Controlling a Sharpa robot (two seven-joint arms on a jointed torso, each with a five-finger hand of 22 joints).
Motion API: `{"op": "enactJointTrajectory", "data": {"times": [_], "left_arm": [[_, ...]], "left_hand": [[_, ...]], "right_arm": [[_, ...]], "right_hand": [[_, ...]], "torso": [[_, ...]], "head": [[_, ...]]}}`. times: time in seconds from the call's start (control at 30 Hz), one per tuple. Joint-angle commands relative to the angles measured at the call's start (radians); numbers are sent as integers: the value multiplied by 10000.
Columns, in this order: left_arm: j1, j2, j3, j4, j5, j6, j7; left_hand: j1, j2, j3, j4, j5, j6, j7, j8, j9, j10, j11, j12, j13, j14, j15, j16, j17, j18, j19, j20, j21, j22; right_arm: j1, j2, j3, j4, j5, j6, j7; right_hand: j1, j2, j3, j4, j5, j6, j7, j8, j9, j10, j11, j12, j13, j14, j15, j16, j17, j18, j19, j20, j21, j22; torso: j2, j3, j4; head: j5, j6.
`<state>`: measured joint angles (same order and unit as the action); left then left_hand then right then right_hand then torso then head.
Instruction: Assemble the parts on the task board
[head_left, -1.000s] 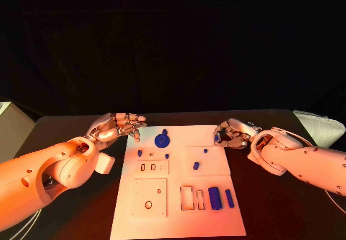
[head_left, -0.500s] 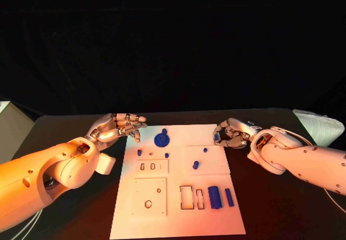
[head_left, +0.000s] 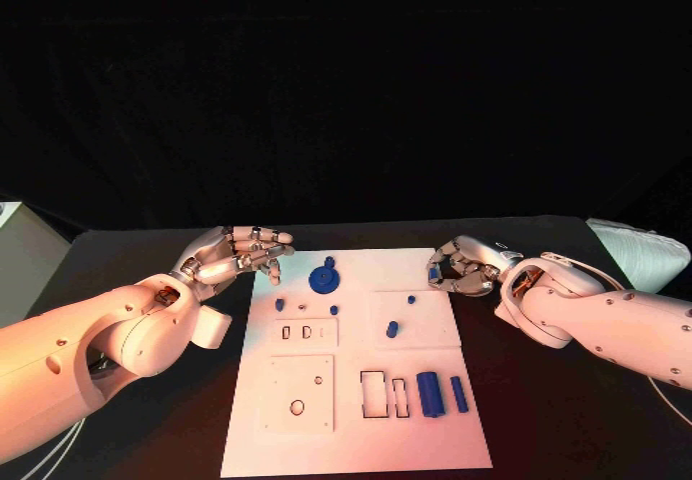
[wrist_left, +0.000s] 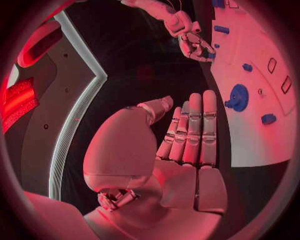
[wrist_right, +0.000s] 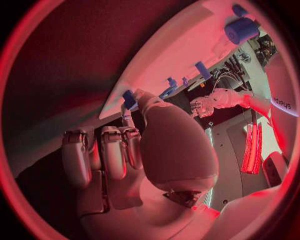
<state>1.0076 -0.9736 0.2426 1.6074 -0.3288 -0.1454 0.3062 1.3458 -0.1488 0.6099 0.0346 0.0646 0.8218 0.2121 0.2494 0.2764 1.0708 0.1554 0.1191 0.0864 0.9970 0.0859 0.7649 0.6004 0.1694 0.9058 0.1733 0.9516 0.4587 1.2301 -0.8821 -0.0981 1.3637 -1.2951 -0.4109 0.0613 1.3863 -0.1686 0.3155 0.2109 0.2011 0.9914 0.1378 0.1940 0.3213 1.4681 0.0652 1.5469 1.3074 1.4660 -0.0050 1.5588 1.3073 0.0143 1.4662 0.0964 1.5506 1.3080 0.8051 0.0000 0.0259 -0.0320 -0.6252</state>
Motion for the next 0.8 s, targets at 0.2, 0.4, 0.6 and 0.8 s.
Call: {"op": "enactJointTrajectory", "data": {"times": [0.2,0.4,0.6,0.8], "left_arm": [[-10,9,7,12,-36,183,68],[-11,9,7,8,-36,184,70],[-14,16,7,-11,-36,190,74],[-18,60,7,-125,-35,195,78]], "left_hand": [[-32,2,47,-10,-19,-67,222,-17,14,-31,44,50,17,-55,-43,33,-10,160,-48,-24,36,1],[-32,2,47,-10,-19,-67,222,-17,14,-31,44,50,17,-55,-43,33,-10,160,-48,-24,36,1],[-31,3,53,-14,-18,-83,225,-22,18,-62,48,60,18,-59,-40,37,-17,159,-54,-22,45,-3],[-31,3,53,-14,-18,-83,225,-22,18,-62,48,60,18,-59,-40,37,-17,159,-54,-22,45,-3]], "right_arm": [[-8,2,1,-2,-100,25,23],[-8,3,1,2,-117,-155,35],[-8,-2,2,114,-138,-330,48],[31,-51,16,420,-135,-450,-84]], "right_hand": [[2,333,451,-75,-203,433,-256,660,261,858,-301,50,2488,1015,-291,55,2509,-101,977,-241,59,2493],[38,408,798,-170,-774,339,-314,920,367,864,-358,54,2493,1013,-351,50,2501,-103,980,-311,64,2499],[29,344,874,-223,-795,295,-317,997,397,864,-366,54,2493,1016,-361,55,2511,-107,986,-323,77,2511],[29,302,920,-261,-795,248,-309,1025,406,861,-363,49,2490,1015,-361,53,2507,-104,980,-327,65,2500]], "torso": [[6,3,2],[5,3,3],[-2,3,-6],[-39,5,-13]], "head": [[-7,-4],[-9,-6],[3,-2],[65,-18]]}}
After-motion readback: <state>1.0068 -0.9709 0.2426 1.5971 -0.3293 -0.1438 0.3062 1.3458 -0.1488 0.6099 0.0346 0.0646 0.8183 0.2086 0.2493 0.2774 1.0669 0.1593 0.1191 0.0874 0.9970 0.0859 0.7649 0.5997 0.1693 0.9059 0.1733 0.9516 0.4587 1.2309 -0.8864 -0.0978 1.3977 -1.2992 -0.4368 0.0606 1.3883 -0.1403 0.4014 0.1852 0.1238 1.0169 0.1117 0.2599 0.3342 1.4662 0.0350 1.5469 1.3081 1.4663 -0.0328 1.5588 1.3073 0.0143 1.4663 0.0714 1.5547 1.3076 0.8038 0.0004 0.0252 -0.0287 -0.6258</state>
